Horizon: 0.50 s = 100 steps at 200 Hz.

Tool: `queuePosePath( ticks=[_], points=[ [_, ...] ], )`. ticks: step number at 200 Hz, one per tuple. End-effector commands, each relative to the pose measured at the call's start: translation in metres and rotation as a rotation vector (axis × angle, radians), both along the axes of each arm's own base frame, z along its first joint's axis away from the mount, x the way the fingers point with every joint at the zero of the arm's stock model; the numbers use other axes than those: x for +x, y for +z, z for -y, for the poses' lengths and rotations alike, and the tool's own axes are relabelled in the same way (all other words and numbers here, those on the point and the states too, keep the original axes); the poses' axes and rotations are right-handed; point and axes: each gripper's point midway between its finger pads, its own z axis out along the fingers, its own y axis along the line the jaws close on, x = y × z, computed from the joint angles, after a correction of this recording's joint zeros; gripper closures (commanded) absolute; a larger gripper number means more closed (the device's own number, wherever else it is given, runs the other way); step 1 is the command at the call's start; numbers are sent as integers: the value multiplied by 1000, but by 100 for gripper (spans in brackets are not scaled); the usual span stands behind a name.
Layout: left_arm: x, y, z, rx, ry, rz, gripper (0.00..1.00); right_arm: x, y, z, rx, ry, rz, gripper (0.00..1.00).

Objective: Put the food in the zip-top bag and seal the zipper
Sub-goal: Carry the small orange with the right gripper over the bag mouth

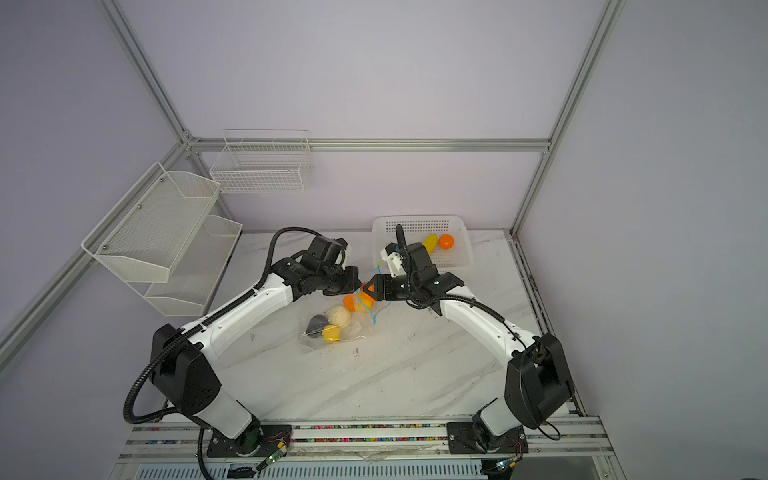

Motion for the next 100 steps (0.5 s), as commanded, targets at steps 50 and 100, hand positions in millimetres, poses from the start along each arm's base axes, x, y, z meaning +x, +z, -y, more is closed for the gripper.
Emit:
queuePosePath(
  ticks=[50, 100],
  points=[
    [3, 62, 5, -91, -4, 136, 100, -16, -25, -2, -40, 45, -50, 42],
    [1, 69, 6, -100, -9, 149, 100, -17, -32, -6, -40, 72, -53, 42]
  ],
)
